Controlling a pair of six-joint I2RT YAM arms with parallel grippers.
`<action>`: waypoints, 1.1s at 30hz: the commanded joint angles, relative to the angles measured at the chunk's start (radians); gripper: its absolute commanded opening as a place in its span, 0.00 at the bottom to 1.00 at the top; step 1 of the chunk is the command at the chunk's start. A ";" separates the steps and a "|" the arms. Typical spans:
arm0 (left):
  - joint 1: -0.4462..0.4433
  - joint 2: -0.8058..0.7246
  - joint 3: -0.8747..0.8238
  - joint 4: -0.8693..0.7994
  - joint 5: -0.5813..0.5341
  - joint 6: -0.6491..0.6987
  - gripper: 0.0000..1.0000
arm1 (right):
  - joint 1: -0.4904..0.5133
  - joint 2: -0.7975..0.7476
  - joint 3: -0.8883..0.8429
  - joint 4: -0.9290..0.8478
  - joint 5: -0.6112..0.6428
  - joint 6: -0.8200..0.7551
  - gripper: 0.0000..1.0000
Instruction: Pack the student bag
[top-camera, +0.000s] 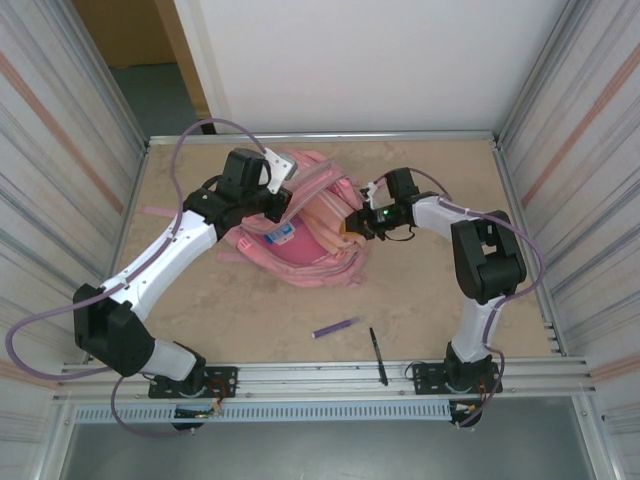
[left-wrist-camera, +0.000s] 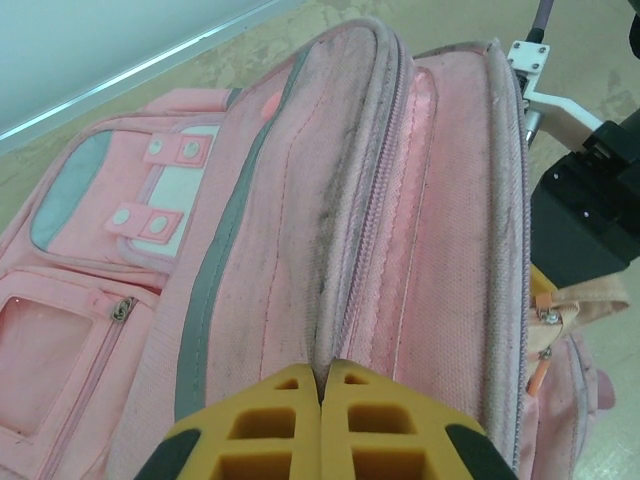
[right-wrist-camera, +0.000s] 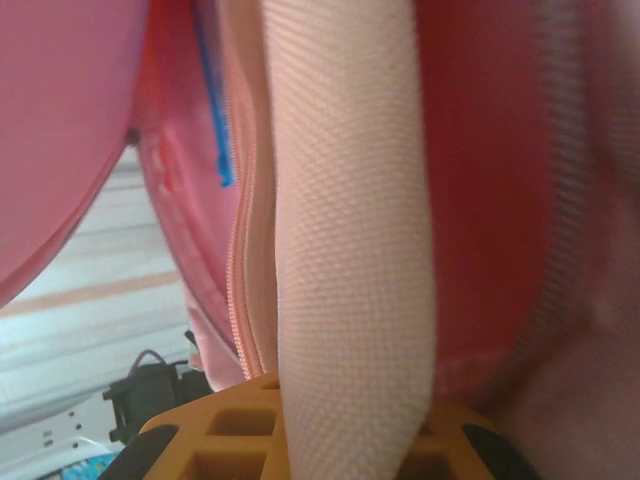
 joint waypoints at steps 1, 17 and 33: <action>-0.001 -0.059 0.029 0.101 0.041 -0.007 0.00 | 0.009 0.028 0.020 -0.109 0.035 -0.007 0.13; -0.001 -0.050 0.027 0.108 0.102 -0.003 0.00 | 0.115 0.209 0.259 0.038 0.159 0.297 0.17; -0.001 -0.059 0.043 0.064 0.149 0.011 0.00 | 0.149 0.325 0.416 0.178 0.167 0.429 0.32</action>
